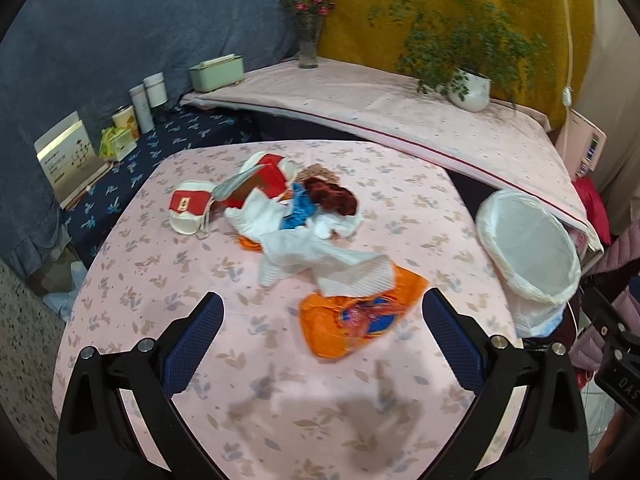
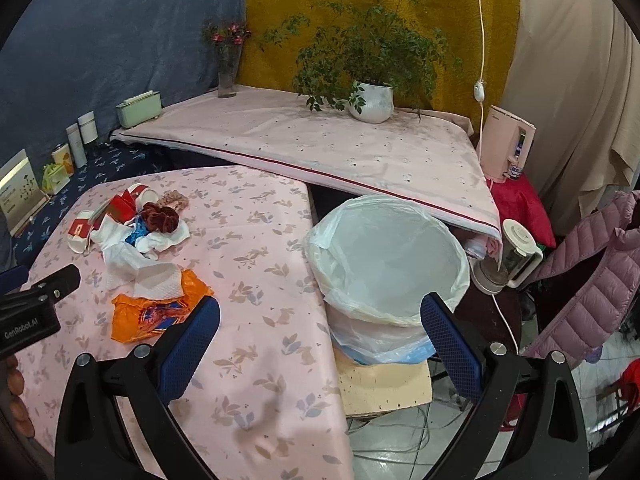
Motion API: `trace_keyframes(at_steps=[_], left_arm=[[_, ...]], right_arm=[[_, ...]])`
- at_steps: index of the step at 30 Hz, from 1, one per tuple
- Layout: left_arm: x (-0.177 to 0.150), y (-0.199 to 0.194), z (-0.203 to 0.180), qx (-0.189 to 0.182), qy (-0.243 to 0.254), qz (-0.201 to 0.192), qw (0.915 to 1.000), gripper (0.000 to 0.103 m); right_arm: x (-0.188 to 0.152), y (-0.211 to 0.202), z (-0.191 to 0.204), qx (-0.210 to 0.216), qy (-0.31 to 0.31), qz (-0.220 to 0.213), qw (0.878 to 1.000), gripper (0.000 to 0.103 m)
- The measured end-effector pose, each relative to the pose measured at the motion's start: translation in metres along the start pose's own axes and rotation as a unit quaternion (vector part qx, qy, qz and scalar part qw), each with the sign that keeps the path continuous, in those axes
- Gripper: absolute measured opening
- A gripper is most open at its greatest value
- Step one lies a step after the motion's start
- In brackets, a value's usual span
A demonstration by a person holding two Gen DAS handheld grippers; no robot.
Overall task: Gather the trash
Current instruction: 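Grasp the orange snack bag with the right tool while the left tool grasps the white tissue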
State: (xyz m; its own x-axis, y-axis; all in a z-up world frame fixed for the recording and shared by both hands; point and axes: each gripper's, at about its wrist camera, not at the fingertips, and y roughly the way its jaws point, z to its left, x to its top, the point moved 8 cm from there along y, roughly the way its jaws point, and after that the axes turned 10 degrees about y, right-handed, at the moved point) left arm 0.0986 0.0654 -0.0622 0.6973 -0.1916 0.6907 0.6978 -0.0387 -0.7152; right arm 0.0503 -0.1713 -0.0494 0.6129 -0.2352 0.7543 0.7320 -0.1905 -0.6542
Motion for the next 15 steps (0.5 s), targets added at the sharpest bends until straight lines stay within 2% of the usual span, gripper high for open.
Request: trace_keyframes(at_steps=[4, 9, 15], left_arm=[[-0.004, 0.02, 0.025, 0.009, -0.007, 0.011, 0.9999, 0.095], [-0.01, 0.047, 0.037, -0.003, -0.002, 0.036, 0.9993, 0.095], [0.005, 0.082, 0.02, -0.057, -0.025, 0.05, 0.9968, 0.095]], right_arm=[[-0.008, 0.017, 0.026, 0.01, -0.023, 0.002, 1.0, 0.096], [-0.016, 0.04, 0.052, 0.024, -0.029, 0.022, 0.999, 0.096], [-0.025, 0.061, 0.072, 0.033, -0.025, 0.035, 0.999, 0.096]])
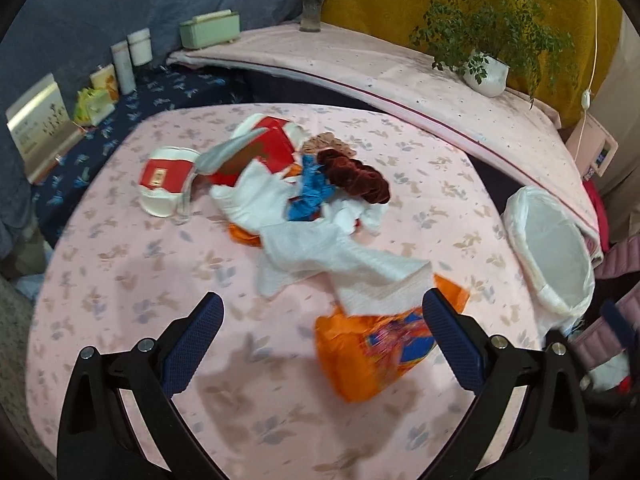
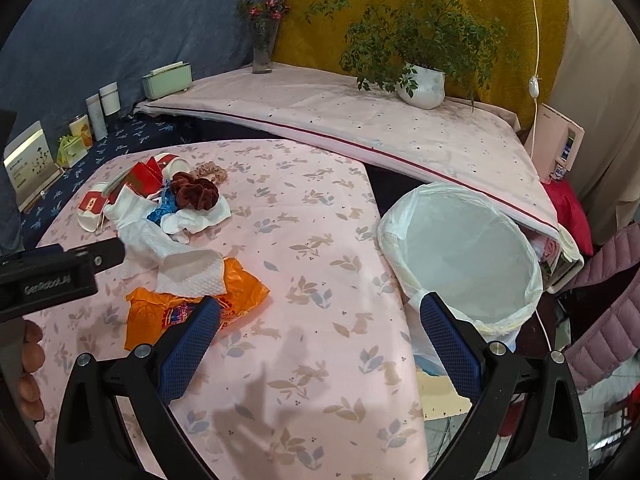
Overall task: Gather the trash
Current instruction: 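Grasp the orange snack bag with the right tool while the left tool grasps the white tissue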
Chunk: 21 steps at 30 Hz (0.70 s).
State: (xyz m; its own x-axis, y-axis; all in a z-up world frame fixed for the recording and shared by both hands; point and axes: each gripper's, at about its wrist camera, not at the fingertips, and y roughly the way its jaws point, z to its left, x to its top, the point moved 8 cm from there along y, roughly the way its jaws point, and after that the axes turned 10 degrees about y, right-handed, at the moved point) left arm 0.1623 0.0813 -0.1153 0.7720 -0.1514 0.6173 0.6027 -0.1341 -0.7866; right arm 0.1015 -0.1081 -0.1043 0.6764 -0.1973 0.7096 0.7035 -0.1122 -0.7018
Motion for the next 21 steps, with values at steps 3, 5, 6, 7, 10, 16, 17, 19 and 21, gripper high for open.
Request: trace_keyframes(at_steps=[3, 5, 6, 7, 10, 16, 17, 19, 21], left_arm=[[0.01, 0.026, -0.005, 0.006, -0.001, 0.012, 0.9999, 0.095], [0.013, 0.042, -0.006, 0.009, -0.005, 0.024, 0.9997, 0.095], [0.013, 0.048, -0.005, 0.009, -0.008, 0.027, 0.9996, 0.091], [0.013, 0.054, -0.003, 0.006, -0.012, 0.032, 0.9994, 0.085], [0.008, 0.069, 0.002, -0.024, -0.028, 0.06, 0.9976, 0.051], [-0.002, 0.064, 0.021, -0.048, -0.042, 0.059, 0.9962, 0.006], [-0.003, 0.061, 0.024, -0.051, -0.043, 0.056, 0.9962, 0.005], [-0.006, 0.055, 0.031, -0.048, -0.041, 0.052, 0.9967, 0.005], [-0.008, 0.051, 0.037, -0.043, -0.04, 0.049, 0.9971, 0.005]], right_arm=[[-0.004, 0.012, 0.007, -0.002, 0.002, 0.009, 1.0, 0.096], [-0.007, 0.021, 0.011, -0.001, 0.004, 0.017, 1.0, 0.095], [-0.009, 0.025, 0.013, 0.002, 0.005, 0.022, 1.0, 0.094], [-0.011, 0.029, 0.016, 0.005, 0.006, 0.026, 1.0, 0.092], [-0.018, 0.045, 0.025, 0.018, 0.012, 0.048, 0.999, 0.087], [-0.039, 0.077, 0.048, 0.05, 0.014, 0.103, 0.993, 0.069], [-0.043, 0.081, 0.053, 0.057, 0.014, 0.112, 0.992, 0.068], [-0.049, 0.089, 0.06, 0.069, 0.017, 0.129, 0.989, 0.059], [-0.055, 0.093, 0.067, 0.085, 0.025, 0.144, 0.986, 0.05]])
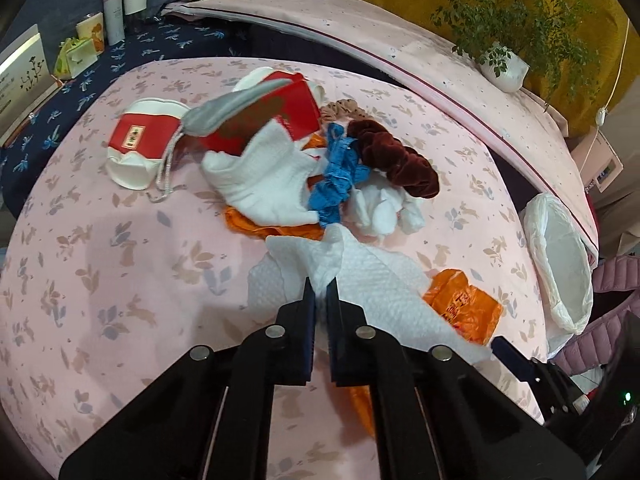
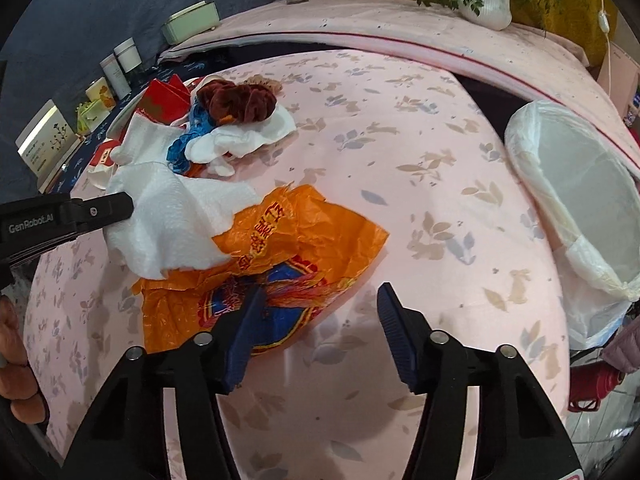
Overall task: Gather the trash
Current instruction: 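Grasp the orange snack bag with the right tool while the left tool grasps the white tissue, then carry the orange bag and white tissue to the bin and release both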
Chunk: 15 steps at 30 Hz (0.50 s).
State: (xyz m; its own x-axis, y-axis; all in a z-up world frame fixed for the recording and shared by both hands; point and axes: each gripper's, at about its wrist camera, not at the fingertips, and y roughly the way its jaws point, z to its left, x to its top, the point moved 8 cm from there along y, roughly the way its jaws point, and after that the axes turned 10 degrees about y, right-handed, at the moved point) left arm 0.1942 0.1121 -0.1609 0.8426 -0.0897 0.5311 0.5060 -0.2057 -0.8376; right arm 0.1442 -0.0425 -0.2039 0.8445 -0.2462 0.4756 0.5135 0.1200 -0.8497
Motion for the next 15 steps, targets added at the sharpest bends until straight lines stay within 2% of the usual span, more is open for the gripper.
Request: trace_keyframes(at_steps=[3, 4, 6, 11, 15], left_arm=[[-0.005, -0.002, 0.009, 0.009, 0.002, 0.003, 1.0, 0.005], [-0.007, -0.001, 0.01, 0.012, 0.004, 0.005, 0.9999, 0.005], [-0.009, -0.001, 0.012, 0.014, 0.004, 0.008, 0.9999, 0.005], [-0.004, -0.016, 0.001, 0.004, 0.015, -0.006, 0.9999, 0.004], [0.014, -0.036, -0.025, -0.013, 0.035, -0.03, 0.9988, 0.004]], right_arm=[[-0.002, 0.006, 0.009, 0.012, -0.001, 0.007, 1.0, 0.033], [-0.002, 0.007, 0.012, 0.014, -0.006, 0.009, 1.0, 0.022], [-0.003, 0.006, 0.018, 0.024, -0.01, 0.013, 1.0, 0.005], [0.013, -0.018, 0.02, 0.029, -0.013, -0.014, 0.999, 0.003], [0.04, -0.05, 0.005, 0.015, -0.004, -0.05, 0.999, 0.003]])
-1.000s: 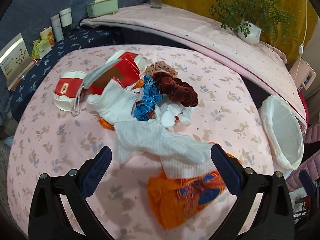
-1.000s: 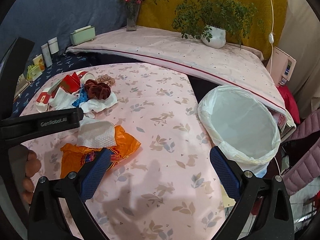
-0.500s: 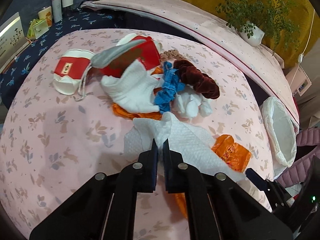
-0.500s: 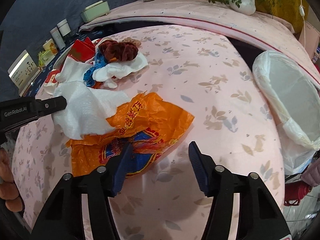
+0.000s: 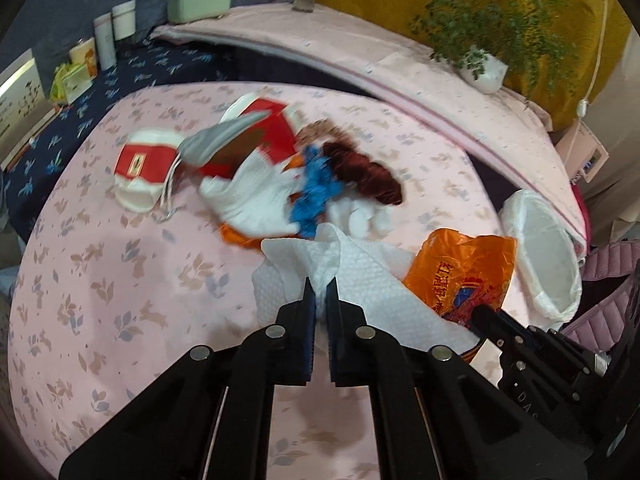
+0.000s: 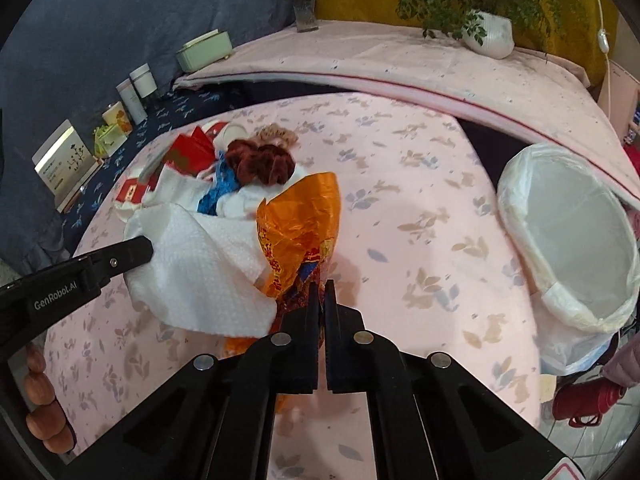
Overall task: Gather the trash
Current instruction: 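Carry the orange bag and white tissue to the bin and release both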
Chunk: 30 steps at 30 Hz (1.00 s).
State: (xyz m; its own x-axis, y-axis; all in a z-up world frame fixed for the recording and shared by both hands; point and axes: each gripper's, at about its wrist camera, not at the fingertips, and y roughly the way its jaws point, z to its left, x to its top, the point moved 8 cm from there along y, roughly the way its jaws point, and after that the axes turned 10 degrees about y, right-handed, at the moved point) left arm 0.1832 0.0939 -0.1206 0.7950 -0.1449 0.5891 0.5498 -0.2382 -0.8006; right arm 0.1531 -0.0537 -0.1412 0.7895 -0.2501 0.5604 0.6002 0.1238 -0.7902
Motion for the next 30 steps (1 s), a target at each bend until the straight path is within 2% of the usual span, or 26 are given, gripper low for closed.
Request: trace_keyframes(at_steps=[7, 14, 23, 30], left_arm=[[0.051, -0.03, -0.07, -0.044, 0.049, -0.051, 0.9965, 0.004], [0.091, -0.049, -0.156, -0.092, 0.102, -0.088, 0.9866, 0.004], [0.112, -0.033, -0.254, -0.148, 0.156, -0.087, 0.9726, 0.005], [0.113, -0.005, -0.299, -0.179, 0.182, -0.063, 0.9647, 0.006]], right_arm=[[0.058, -0.065, -0.046, -0.042, 0.018, -0.079, 0.996, 0.003], [0.105, -0.122, -0.11, -0.09, 0.045, -0.146, 0.984, 0.003], [0.122, -0.137, -0.187, -0.145, 0.081, -0.156, 0.974, 0.003], [0.125, -0.133, -0.223, -0.171, 0.1, -0.151, 0.969, 0.003]])
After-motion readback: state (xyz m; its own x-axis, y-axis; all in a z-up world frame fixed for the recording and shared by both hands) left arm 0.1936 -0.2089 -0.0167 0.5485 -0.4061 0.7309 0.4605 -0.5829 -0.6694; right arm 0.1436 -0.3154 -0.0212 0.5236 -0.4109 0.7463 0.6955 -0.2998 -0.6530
